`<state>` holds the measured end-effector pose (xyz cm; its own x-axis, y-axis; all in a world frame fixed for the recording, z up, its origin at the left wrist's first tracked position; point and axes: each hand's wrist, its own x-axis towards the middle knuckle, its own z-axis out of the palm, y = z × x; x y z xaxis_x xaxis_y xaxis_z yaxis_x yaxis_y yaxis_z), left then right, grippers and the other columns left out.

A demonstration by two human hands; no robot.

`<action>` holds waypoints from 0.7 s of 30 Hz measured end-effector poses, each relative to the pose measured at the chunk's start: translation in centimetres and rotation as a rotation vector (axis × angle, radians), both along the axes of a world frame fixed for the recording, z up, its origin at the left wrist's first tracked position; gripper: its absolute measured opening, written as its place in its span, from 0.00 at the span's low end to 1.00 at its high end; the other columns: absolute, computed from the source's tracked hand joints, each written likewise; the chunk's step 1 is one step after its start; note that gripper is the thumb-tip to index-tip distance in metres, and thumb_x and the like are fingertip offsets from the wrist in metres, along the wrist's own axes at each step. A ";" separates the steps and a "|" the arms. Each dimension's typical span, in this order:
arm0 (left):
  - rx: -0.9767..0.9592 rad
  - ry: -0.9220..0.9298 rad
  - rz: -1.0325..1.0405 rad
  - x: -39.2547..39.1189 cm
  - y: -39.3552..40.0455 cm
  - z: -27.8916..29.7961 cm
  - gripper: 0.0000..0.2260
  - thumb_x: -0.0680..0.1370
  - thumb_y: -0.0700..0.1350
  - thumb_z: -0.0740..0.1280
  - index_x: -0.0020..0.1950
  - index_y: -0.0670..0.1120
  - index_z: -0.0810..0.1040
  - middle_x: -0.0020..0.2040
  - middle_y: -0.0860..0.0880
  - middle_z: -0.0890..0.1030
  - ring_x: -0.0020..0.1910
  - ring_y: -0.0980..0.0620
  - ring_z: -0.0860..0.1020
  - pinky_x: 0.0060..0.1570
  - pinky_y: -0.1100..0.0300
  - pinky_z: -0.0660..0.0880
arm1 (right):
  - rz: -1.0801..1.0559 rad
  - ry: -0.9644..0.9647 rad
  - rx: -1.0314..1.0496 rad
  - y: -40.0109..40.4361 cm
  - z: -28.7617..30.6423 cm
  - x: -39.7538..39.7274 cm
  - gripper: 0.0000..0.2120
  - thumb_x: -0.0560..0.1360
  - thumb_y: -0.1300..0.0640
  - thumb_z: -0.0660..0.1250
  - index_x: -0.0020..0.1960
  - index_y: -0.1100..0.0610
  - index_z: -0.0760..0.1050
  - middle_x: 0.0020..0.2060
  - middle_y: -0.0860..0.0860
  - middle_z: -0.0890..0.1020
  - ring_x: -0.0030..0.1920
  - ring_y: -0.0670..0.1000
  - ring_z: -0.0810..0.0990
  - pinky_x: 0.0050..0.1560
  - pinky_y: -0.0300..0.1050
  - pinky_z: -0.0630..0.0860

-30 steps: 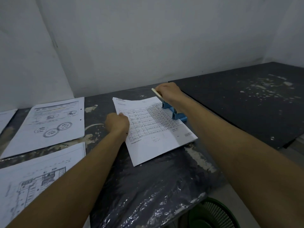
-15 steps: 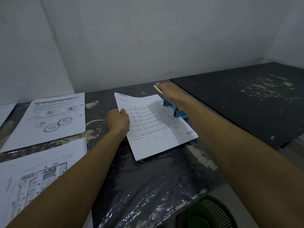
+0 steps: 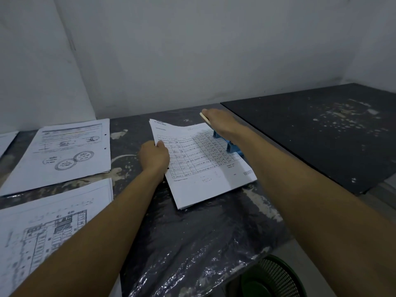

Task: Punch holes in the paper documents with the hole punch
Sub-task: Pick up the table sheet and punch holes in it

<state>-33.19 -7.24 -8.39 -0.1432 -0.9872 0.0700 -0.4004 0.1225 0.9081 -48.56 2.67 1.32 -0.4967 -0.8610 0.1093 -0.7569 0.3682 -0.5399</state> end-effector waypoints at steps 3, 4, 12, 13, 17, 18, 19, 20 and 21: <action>-0.008 0.004 0.004 0.0 0.1 0.0 0.15 0.83 0.46 0.59 0.50 0.37 0.80 0.50 0.42 0.83 0.47 0.42 0.81 0.50 0.45 0.80 | 0.039 0.059 0.029 -0.3 -0.3 0.1 0.10 0.85 0.62 0.50 0.52 0.63 0.68 0.47 0.61 0.73 0.44 0.54 0.70 0.44 0.50 0.67; -0.011 0.006 0.002 0.0 0.1 -0.1 0.15 0.83 0.46 0.59 0.50 0.37 0.79 0.50 0.43 0.83 0.47 0.42 0.81 0.49 0.46 0.80 | 0.057 0.048 0.031 -0.3 -0.6 0.2 0.13 0.85 0.59 0.50 0.55 0.65 0.71 0.51 0.62 0.75 0.46 0.54 0.70 0.46 0.50 0.68; -0.062 -0.015 0.004 0.1 0.1 -0.4 0.15 0.83 0.45 0.58 0.47 0.36 0.78 0.48 0.41 0.82 0.45 0.42 0.81 0.40 0.55 0.72 | 0.074 0.171 0.057 -0.9 -2.2 0.6 0.22 0.85 0.53 0.44 0.47 0.62 0.72 0.47 0.55 0.79 0.48 0.55 0.75 0.60 0.57 0.70; -0.062 -0.016 0.004 0.0 0.1 -0.4 0.15 0.83 0.45 0.58 0.48 0.36 0.78 0.48 0.41 0.82 0.45 0.42 0.80 0.40 0.55 0.72 | 0.077 0.187 0.061 -1.0 -2.2 0.5 0.21 0.85 0.53 0.44 0.46 0.62 0.71 0.46 0.55 0.78 0.47 0.55 0.75 0.60 0.57 0.69; -0.068 -0.019 0.002 0.0 0.0 -0.5 0.15 0.83 0.46 0.58 0.47 0.37 0.78 0.48 0.43 0.82 0.44 0.44 0.80 0.40 0.55 0.73 | 0.078 0.296 0.044 -1.2 -2.6 0.2 0.19 0.85 0.55 0.44 0.41 0.56 0.67 0.41 0.50 0.73 0.46 0.54 0.72 0.60 0.56 0.69; -0.067 -0.014 0.000 0.0 0.0 -0.5 0.15 0.83 0.46 0.58 0.48 0.36 0.78 0.48 0.43 0.82 0.44 0.44 0.80 0.40 0.54 0.74 | 0.086 0.330 0.069 -1.2 -2.9 0.3 0.19 0.84 0.55 0.44 0.40 0.54 0.67 0.40 0.49 0.72 0.47 0.54 0.71 0.61 0.56 0.68; -0.062 -0.006 -0.002 0.1 -0.1 -0.5 0.15 0.83 0.46 0.58 0.48 0.36 0.78 0.48 0.43 0.82 0.44 0.44 0.80 0.40 0.55 0.75 | 0.088 0.388 0.117 -1.1 -3.6 0.6 0.18 0.84 0.54 0.45 0.44 0.53 0.71 0.44 0.51 0.75 0.51 0.55 0.72 0.64 0.57 0.66; -0.059 -0.001 -0.005 0.1 -0.1 -0.5 0.15 0.83 0.46 0.58 0.48 0.37 0.78 0.47 0.43 0.82 0.44 0.44 0.80 0.39 0.55 0.74 | 0.070 0.458 0.168 -1.1 -4.4 0.9 0.18 0.84 0.53 0.46 0.54 0.55 0.74 0.54 0.54 0.77 0.60 0.57 0.72 0.70 0.59 0.61; -0.061 0.003 -0.006 0.1 -0.1 -0.6 0.15 0.83 0.45 0.58 0.48 0.37 0.78 0.47 0.43 0.82 0.44 0.44 0.80 0.38 0.56 0.73 | 0.047 0.530 0.208 -1.2 -5.3 1.2 0.20 0.84 0.51 0.46 0.65 0.58 0.72 0.64 0.58 0.74 0.69 0.58 0.67 0.75 0.61 0.55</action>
